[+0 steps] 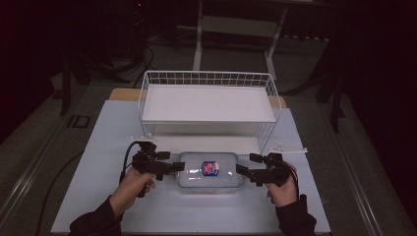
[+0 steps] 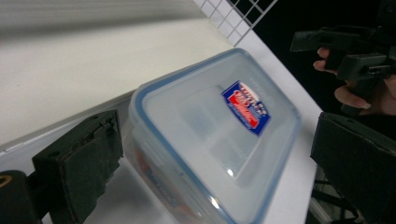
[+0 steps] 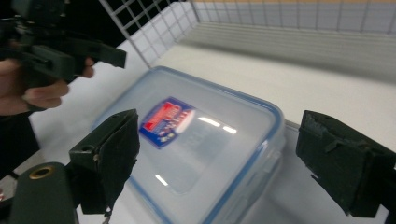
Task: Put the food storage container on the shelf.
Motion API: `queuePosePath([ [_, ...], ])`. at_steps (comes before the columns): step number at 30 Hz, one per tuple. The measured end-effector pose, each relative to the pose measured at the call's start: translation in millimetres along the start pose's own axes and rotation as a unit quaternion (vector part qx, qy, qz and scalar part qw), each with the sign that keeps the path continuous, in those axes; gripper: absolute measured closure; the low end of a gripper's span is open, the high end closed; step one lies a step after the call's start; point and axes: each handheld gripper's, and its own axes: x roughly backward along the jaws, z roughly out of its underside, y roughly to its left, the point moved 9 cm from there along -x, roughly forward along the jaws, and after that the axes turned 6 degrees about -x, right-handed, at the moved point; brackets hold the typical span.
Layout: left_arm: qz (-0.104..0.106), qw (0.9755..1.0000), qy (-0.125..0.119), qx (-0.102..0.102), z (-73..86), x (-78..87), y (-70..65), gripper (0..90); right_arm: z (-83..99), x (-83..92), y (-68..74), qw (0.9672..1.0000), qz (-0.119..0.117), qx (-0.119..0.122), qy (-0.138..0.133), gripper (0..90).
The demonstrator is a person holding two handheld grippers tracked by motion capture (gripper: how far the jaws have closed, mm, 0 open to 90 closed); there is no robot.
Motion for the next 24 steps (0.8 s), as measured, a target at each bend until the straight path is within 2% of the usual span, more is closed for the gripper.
queuePosePath([
  [2, -0.009, 1.0, -0.003, -0.001, 0.7, -2.2, 3.0, 1.9, 2.5, -4.6, -3.2, 0.9999, 0.005, -0.008, 0.013, 12.5],
  [3, -0.012, 0.9999, 0.002, 0.0, 2.4, -3.9, 4.3, 2.0, 4.1, -6.7, -6.3, 0.9996, 0.016, -0.015, 0.019, 12.5],
  [4, -0.017, 0.9998, 0.011, 0.008, 4.3, -6.3, 6.6, 2.4, 6.4, -8.5, -8.6, 0.9991, 0.021, -0.024, 0.028, 12.4],
  [6, -0.029, 0.9987, 0.029, 0.031, 9.0, -10.4, 10.3, 7.3, 10.7, -12.2, -11.4, 0.9979, 0.013, -0.048, 0.043, 11.6],
  [7, -0.026, 0.9981, 0.038, 0.042, 11.3, -12.1, 11.4, 8.3, 12.7, -14.0, -12.6, 0.997, 0.009, -0.06, 0.049, 10.7],
  [9, -0.003, 0.9973, 0.042, 0.061, 14.3, -14.3, 10.6, 8.8, 16.8, -17.5, -15.4, 0.9948, 0.001, -0.08, 0.063, 10.7],
  [11, 0.003, 0.9958, 0.047, 0.079, 16.7, -15.7, 11.6, 8.9, 20.3, -19.8, -17.7, 0.9929, -0.004, -0.095, 0.071, 10.6],
  [15, 0.004, 0.99, 0.06, 0.128, 22.1, -18.4, 18.3, 9.0, 24.7, -25.9, -22.1, 0.9876, -0.015, -0.129, 0.088, 13.7],
  [20, 0.011, 0.9848, 0.068, 0.159, 26.8, -20.5, 21.2, 13.9, 27.3, -32.7, -25.9, 0.9809, -0.018, -0.165, 0.101, 17.9],
  [23, 0.02, 0.9811, 0.079, 0.176, 30.5, -22.9, 21.1, 15.1, 30.4, -35.5, -26.3, 0.9781, -0.021, -0.176, 0.109, 21.8],
  [24, 0.023, 0.9806, 0.079, 0.178, 31.3, -23.8, 21.2, 17.3, 31.6, -36.5, -26.2, 0.9767, -0.023, -0.182, 0.112, 21.9],
])
